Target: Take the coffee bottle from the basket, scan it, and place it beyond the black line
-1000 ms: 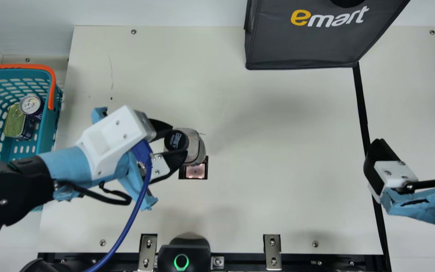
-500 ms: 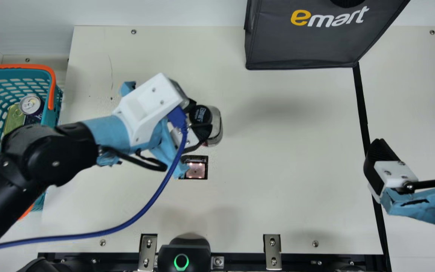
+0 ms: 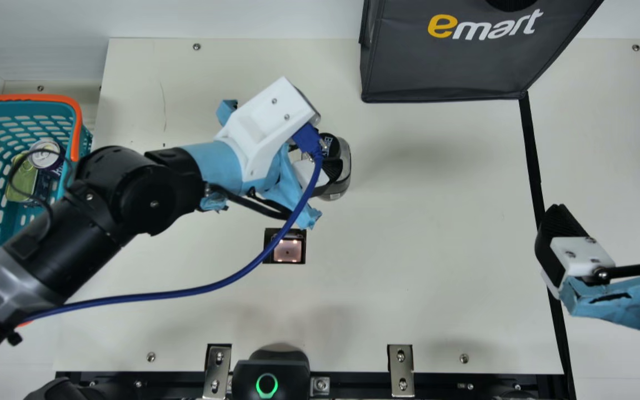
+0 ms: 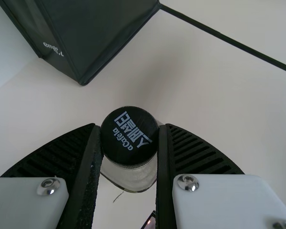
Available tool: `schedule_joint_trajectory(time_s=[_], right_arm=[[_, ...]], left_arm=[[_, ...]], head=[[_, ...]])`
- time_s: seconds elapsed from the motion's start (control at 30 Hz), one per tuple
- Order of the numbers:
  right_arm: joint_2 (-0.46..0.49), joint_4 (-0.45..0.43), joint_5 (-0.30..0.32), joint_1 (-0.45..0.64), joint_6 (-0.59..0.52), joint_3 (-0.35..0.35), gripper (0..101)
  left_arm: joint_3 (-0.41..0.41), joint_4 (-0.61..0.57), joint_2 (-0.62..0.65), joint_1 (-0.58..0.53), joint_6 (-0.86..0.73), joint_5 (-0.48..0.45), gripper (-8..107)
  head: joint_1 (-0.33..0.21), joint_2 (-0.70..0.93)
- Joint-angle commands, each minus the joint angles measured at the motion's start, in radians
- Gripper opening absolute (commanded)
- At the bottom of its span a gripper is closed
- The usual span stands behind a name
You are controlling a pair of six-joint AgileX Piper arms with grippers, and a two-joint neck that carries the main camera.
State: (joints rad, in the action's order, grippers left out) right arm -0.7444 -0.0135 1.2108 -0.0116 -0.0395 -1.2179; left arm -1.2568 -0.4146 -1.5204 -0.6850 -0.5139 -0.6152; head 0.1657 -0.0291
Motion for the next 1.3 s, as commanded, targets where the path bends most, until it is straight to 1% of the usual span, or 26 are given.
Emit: schedule_joint_trajectory(time_s=[0.0, 0.5, 1.0, 1.27], right_arm=[[0.000, 0.000, 0.000, 0.000, 0.000, 0.000, 91], [0.000, 0.000, 0.000, 0.000, 0.000, 0.000, 91], [0.000, 0.000, 0.000, 0.000, 0.000, 0.000, 91], [0.000, 0.000, 0.000, 0.000, 0.000, 0.000, 91]], left_arm=[[-0.002, 0.006, -0.004, -0.002, 0.009, 0.004, 10], [0.016, 0.038, -0.037, -0.033, 0.061, 0.052, 10], [0.054, 0.090, -0.050, -0.072, 0.132, 0.098, 10], [0.060, 0.100, -0.055, -0.083, 0.148, 0.104, 37]], head=[[-0.027, 0.002], [-0.027, 0.002], [-0.027, 0.002], [-0.027, 0.002]])
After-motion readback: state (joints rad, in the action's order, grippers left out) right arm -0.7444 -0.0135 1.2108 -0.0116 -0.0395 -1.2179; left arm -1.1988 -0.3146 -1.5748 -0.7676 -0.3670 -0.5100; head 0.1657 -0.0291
